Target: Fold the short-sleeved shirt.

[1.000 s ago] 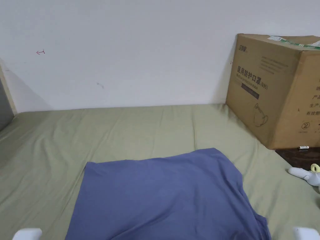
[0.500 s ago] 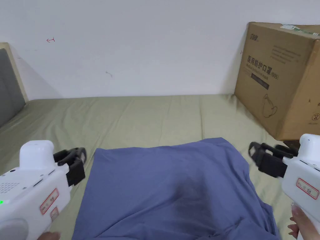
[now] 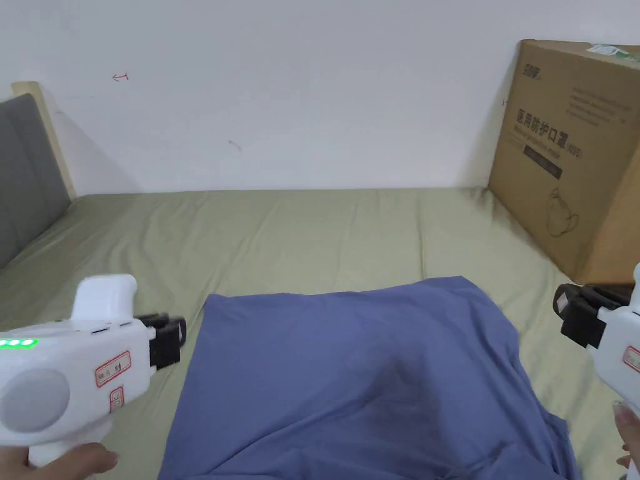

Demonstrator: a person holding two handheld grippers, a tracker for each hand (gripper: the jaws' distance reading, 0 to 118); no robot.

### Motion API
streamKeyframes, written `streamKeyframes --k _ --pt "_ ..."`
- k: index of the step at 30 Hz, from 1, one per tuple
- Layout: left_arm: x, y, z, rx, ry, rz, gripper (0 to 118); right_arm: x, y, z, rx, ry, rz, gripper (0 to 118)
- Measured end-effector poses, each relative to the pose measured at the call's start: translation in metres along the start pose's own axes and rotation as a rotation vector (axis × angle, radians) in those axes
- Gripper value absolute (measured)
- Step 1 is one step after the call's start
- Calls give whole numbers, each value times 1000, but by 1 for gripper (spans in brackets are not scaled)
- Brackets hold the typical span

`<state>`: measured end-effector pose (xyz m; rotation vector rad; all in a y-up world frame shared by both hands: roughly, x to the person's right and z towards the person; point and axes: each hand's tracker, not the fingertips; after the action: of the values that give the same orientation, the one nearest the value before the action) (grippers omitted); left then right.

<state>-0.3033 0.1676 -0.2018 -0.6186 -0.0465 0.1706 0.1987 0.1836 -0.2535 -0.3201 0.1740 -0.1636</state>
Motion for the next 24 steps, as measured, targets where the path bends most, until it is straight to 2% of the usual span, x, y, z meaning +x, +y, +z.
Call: streamKeyframes --k 2,3,4,5,6,7,8,13,14,15,16,17,24 --pt "-30 -21 -24 -296 -67 141 0 0 -4 -3 -44 15 17 0" --pt "-43 -38 -33 -334 -108 244 1 0 -7 -5 -68 24 30 0" --pt "-50 -51 -38 -373 -105 288 12 1 -10 -6 -93 36 40 0" --pt "-52 -65 -43 -441 -117 350 45 -1 -13 -7 -114 44 51 0" --pt "-59 -70 -49 -411 -28 167 84 -1 -17 -9 -137 49 61 0" --pt "-62 -76 -54 -423 40 96 113 -1 -21 -10 -157 53 71 0" --pt "-67 -88 -64 -431 41 94 117 -1 -26 -12 -175 52 79 0" --pt "-73 -109 -94 -483 49 90 112 2 -46 -19 -258 55 75 0" --pt "-72 -112 -98 -473 42 50 95 3 -50 -20 -271 52 73 0" --pt "-70 -116 -103 -480 3 38 62 4 -53 -21 -285 48 67 0" --pt "-73 -124 -103 -512 -2 17 22 6 -55 -21 -293 45 60 0" --pt "-73 -129 -106 -541 5 -1 5 9 -57 -21 -299 41 53 0" --pt "-63 -132 -64 -383 -7 95 4 49 -73 -18 -342 6 -23 0"
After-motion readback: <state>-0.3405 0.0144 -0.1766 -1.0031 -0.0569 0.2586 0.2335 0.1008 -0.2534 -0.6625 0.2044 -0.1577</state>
